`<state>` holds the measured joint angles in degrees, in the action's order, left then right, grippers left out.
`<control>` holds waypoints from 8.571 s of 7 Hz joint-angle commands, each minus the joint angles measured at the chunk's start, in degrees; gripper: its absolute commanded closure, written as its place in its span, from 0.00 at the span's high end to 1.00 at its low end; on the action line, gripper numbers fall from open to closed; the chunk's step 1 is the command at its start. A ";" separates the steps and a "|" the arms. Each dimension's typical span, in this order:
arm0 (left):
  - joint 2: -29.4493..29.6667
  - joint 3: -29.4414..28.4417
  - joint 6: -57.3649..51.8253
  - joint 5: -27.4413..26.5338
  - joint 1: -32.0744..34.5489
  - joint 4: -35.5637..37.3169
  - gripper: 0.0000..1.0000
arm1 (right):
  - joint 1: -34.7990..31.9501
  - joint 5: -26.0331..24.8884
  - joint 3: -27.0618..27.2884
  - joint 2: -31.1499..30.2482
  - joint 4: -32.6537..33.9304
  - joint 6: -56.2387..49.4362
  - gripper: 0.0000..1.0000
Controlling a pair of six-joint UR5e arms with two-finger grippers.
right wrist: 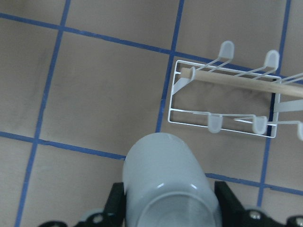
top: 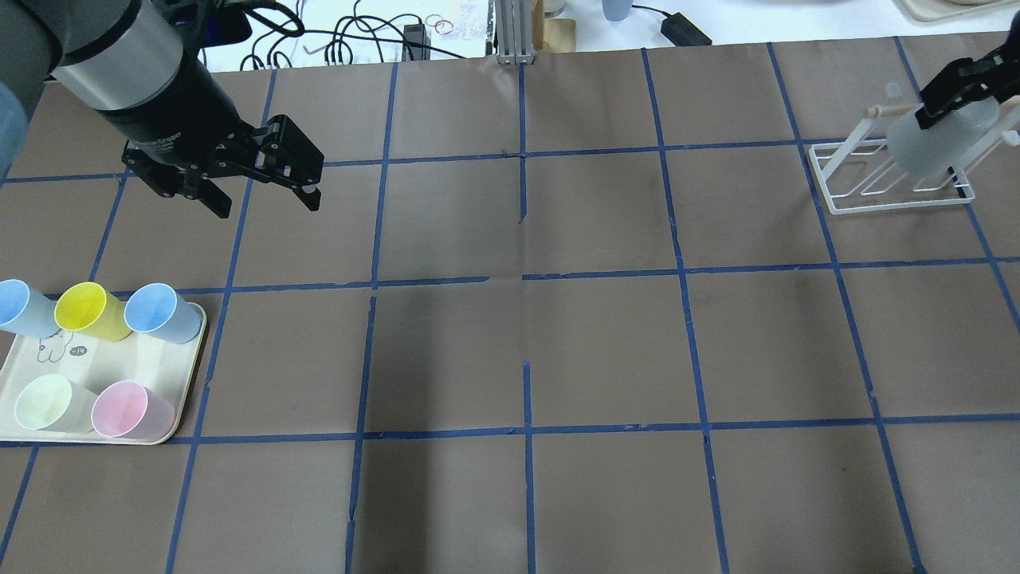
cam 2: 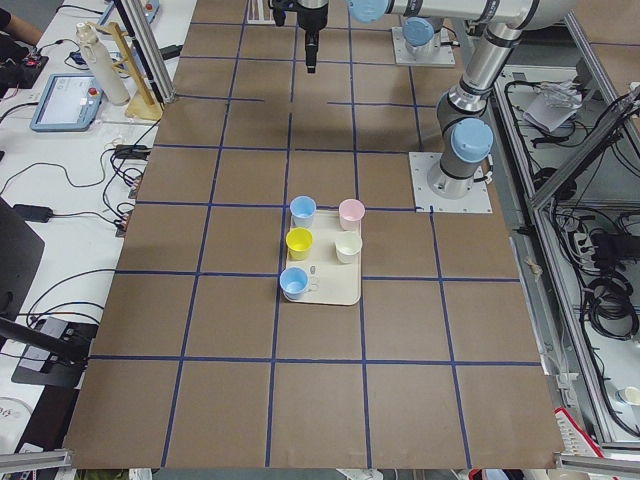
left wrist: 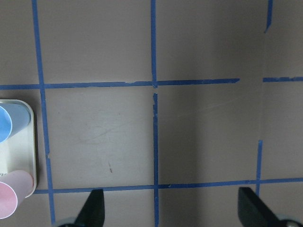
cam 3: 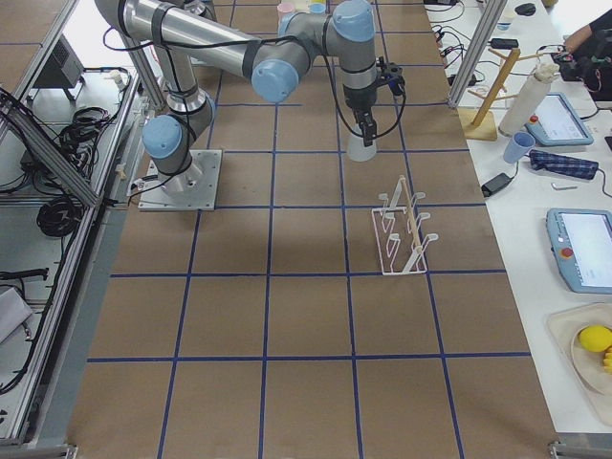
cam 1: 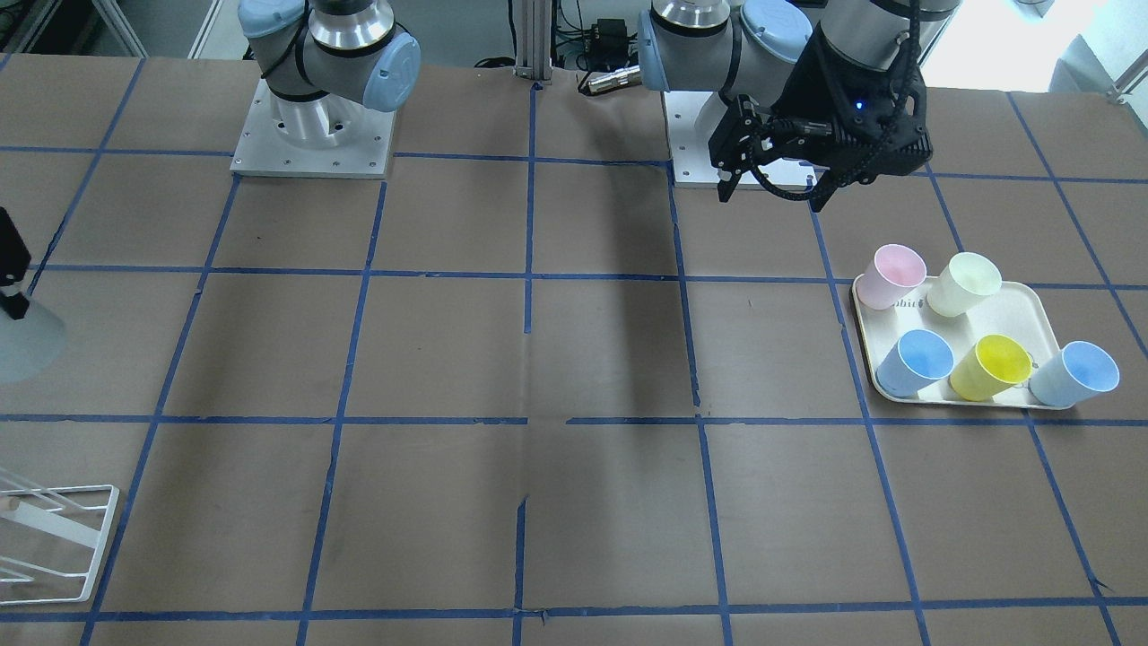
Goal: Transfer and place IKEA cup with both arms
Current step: 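Lift the white cup off the rack with the right gripper while the left gripper advances, then bring the white cup to the left gripper and close the left gripper on it, then open the right gripper and withdraw it while the left gripper holds the cup, then carry the white cup with the left gripper over the tray and lower it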
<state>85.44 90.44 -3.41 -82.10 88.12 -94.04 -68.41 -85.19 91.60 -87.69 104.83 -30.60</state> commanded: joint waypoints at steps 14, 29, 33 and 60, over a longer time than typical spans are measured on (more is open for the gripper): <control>0.95 25.22 -18.30 81.66 -10.69 -8.35 1.00 | -17.46 82.38 13.87 1.46 -10.26 41.50 0.00; 3.06 23.82 -9.87 78.67 -8.66 -2.55 0.59 | -19.75 83.70 13.69 3.14 -11.14 42.38 0.00; 2.62 23.82 -8.99 80.61 -8.58 -2.38 0.44 | -19.75 83.79 13.87 3.14 -11.31 42.47 0.00; 8.22 6.96 -61.58 -6.58 -52.76 8.42 0.00 | -22.12 -4.45 8.51 -10.22 -14.56 41.62 1.00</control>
<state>90.30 100.00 -57.34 -86.94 39.40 -87.50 -90.82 -89.22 100.22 -97.56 90.28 15.72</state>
